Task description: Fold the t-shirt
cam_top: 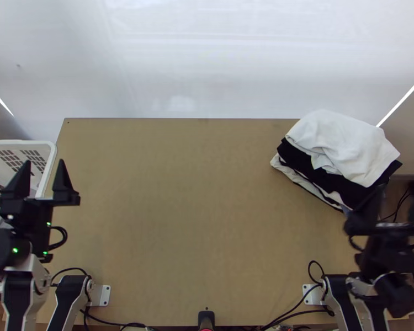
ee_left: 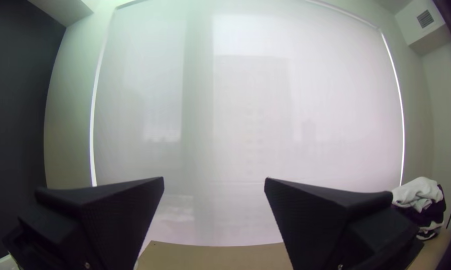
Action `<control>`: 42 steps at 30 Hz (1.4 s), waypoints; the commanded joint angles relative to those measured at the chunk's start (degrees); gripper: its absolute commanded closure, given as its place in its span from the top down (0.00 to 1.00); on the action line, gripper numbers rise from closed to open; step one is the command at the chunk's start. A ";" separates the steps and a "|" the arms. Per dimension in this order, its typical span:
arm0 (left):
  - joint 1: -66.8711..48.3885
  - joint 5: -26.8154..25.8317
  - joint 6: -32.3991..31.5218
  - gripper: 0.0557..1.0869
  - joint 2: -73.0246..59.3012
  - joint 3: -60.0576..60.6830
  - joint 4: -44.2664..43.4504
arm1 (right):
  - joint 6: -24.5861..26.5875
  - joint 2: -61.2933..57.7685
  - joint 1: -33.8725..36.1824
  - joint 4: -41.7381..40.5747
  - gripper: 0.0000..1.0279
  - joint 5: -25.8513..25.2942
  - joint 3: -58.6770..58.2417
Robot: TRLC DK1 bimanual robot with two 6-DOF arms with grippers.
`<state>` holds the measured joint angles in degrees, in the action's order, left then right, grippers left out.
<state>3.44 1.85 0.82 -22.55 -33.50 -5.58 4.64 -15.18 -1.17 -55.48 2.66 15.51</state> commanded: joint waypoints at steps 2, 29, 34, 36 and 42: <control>-0.10 0.70 5.68 0.95 6.20 16.80 -14.02 | 3.27 9.64 -5.33 6.09 0.96 2.00 -15.42; -0.63 0.79 -2.23 0.95 22.63 33.41 4.97 | 0.63 15.18 -3.58 54.78 0.96 1.48 -15.16; -0.72 0.09 -1.52 0.95 22.63 33.41 5.23 | 1.07 15.18 -3.66 54.87 0.96 1.30 -15.16; -0.72 0.00 -1.52 0.95 22.63 33.41 5.32 | 1.07 15.18 -3.66 54.87 0.96 1.30 -15.16; -0.72 -0.09 -1.52 0.95 22.63 33.32 5.32 | 1.07 15.18 -3.66 54.87 0.96 1.30 -15.16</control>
<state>2.74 2.00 -0.84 0.01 -0.21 -0.95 5.82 -0.30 -4.86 -1.17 3.97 0.32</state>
